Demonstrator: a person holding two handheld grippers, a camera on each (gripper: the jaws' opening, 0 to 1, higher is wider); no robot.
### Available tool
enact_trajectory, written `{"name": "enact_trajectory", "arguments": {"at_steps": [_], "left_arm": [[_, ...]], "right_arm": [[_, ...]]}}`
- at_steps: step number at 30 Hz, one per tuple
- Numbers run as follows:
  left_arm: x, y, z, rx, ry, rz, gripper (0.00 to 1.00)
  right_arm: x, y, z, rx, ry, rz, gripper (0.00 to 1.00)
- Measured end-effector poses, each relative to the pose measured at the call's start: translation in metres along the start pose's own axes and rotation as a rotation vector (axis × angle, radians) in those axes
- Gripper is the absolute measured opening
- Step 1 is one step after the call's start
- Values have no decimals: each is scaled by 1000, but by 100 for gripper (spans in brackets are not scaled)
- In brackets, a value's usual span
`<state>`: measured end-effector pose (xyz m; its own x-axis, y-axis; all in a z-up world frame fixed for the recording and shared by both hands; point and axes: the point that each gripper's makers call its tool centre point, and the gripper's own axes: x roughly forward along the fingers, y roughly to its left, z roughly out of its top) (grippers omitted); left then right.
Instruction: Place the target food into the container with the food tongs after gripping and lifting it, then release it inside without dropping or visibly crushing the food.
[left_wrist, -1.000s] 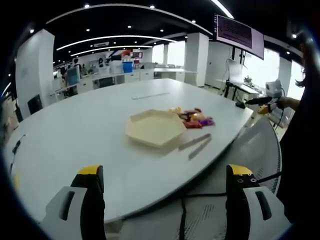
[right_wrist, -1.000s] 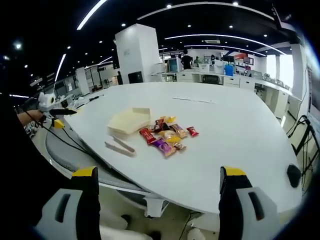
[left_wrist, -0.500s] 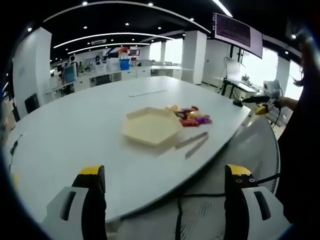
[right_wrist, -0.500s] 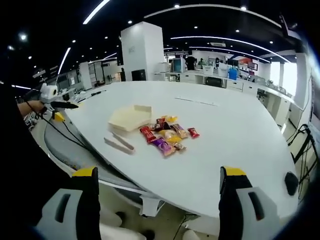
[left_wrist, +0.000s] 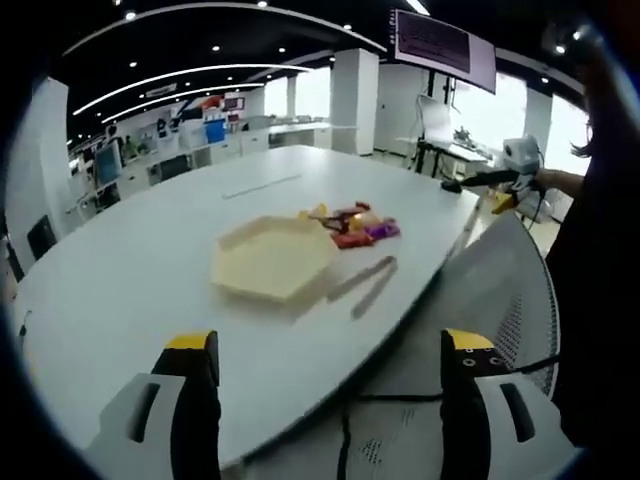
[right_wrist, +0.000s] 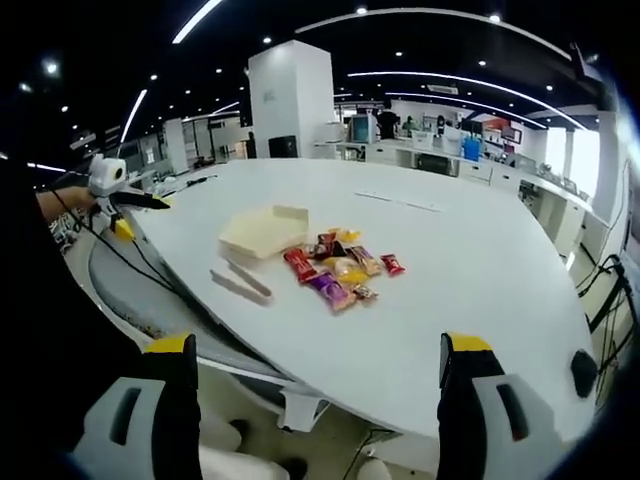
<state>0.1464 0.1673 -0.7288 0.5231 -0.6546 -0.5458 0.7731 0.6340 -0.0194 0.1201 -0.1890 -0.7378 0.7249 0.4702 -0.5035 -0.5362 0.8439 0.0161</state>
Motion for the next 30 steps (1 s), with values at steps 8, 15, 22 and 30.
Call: {"name": "enact_trajectory", "arguments": {"at_steps": [8, 15, 22, 30], "left_arm": [[39, -20, -8, 109, 93, -202, 71], [81, -33, -22, 183, 153, -316, 55], [127, -33, -41, 248, 198, -353, 44], [147, -28, -46, 168, 201, -348, 32]], "right_arm": [[-1, 2, -3, 15, 40, 9, 100], [-5, -3, -3, 20, 54, 2, 100], [-5, 1, 10, 10, 45, -2, 100], [-6, 4, 20, 15, 34, -7, 100]]}}
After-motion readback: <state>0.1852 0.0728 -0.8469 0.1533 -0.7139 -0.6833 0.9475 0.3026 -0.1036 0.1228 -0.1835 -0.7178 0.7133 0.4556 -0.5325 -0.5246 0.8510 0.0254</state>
